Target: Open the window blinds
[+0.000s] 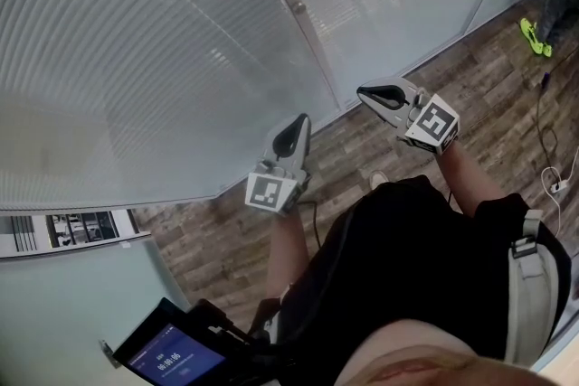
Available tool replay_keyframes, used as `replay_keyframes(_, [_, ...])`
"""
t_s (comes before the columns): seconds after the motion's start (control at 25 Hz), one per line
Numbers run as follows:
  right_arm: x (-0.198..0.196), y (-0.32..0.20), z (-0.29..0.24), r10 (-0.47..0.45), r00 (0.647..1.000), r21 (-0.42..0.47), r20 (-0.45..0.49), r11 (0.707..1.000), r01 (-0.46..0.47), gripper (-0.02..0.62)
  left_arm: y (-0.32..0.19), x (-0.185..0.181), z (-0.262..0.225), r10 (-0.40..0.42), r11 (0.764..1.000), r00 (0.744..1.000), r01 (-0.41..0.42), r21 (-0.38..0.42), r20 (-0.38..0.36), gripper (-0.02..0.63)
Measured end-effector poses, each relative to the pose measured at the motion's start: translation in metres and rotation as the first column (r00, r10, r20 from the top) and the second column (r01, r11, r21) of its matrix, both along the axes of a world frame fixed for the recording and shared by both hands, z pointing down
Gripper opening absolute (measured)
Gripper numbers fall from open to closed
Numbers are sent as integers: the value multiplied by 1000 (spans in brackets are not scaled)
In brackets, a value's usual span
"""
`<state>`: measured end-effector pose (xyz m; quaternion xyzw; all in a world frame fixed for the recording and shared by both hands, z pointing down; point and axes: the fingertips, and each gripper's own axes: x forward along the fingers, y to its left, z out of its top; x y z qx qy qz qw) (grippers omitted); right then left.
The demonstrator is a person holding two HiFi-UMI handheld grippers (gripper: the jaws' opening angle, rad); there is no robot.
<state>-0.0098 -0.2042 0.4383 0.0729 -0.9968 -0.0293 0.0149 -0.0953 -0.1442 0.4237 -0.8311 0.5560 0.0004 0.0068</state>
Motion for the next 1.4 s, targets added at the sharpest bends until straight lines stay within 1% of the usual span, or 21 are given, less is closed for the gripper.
replay_keyframes(0.2, [0,-15,0,-12,1000,3,-3,1000,12,5,-16,-2,-3,-13,1000,1000,13,2,11,3])
replay_keyframes(0.4, [-1,-40,6,-34,999,2,6,999,34,5,-35,-1,5,-30,1000,999,30,-5,25,3])
replay_keyframes(0.48, [-6,-43,4,-46,999,14,13,999,46,5,-36,-6,5,-44,999,999,45,-10,30,3])
replay_keyframes(0.64, [-19,-44,-7,-63,998,38,24,997,62,5,-31,-20,-6,-71,997,997,71,5,30,3])
replay_keyframes(0.8, [-24,-47,-13,-62,997,53,37,997,60,5,-32,-24,-8,-75,997,996,75,11,43,3])
replay_keyframes(0.88, [-24,-48,-16,-55,998,58,41,997,52,5,-34,-23,-9,-66,998,997,65,14,50,3])
replay_keyframes(1.04, [-25,-68,-14,-42,999,80,32,996,39,5,-54,-18,-5,-43,999,998,42,18,53,3])
replay_keyframes(1.2, [-37,-82,-15,-7,1000,85,23,996,5,5,-71,-24,3,20,1000,999,-20,-2,44,3])
replay_keyframes(1.32, [-47,-78,-25,37,999,99,35,994,-40,5,-67,-28,0,69,998,996,-68,-5,49,3])
replay_keyframes(1.4, [-55,-74,-31,77,996,106,43,991,-81,5,-62,-37,-3,97,995,994,-97,-5,42,3])
